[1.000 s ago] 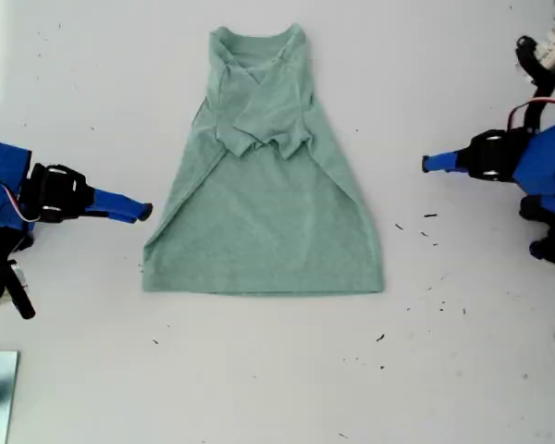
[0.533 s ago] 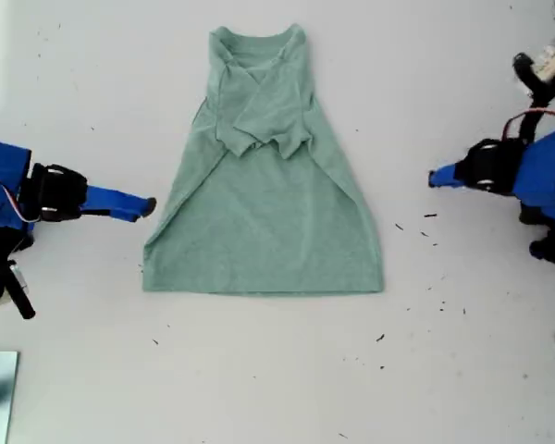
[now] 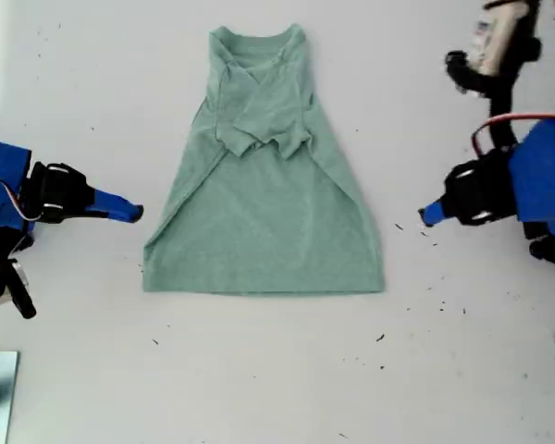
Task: Fold t shirt
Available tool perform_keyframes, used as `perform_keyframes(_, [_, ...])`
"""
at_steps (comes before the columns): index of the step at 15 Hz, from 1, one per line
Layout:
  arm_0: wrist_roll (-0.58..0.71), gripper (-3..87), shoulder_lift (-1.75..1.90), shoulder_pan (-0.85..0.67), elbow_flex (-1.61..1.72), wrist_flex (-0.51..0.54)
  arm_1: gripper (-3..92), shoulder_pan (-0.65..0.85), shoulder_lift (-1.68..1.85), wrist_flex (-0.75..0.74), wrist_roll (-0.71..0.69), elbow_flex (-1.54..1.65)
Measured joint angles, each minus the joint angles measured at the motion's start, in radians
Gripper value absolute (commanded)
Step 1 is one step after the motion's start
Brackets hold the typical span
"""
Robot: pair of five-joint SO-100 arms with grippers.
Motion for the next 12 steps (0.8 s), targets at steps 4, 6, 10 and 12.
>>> perform_keyframes(4, [0.018,-0.2,0.000,0.000,0.000,0.000,38.1,-0.067,-0.310,0.089,0.008,-0.296])
perform_keyframes(6, [0.031,-0.2,0.000,0.000,0.000,0.000,36.6,-0.067,-0.380,0.049,0.008,-0.264])
perform_keyframes(10, [0.031,-0.2,0.000,0.000,0.000,0.000,32.3,-0.031,-0.483,-0.270,-0.035,0.023])
perform_keyframes(12, [0.031,-0.2,0.000,0.000,0.000,0.000,16.2,-0.008,-0.571,-0.451,-0.051,0.164])
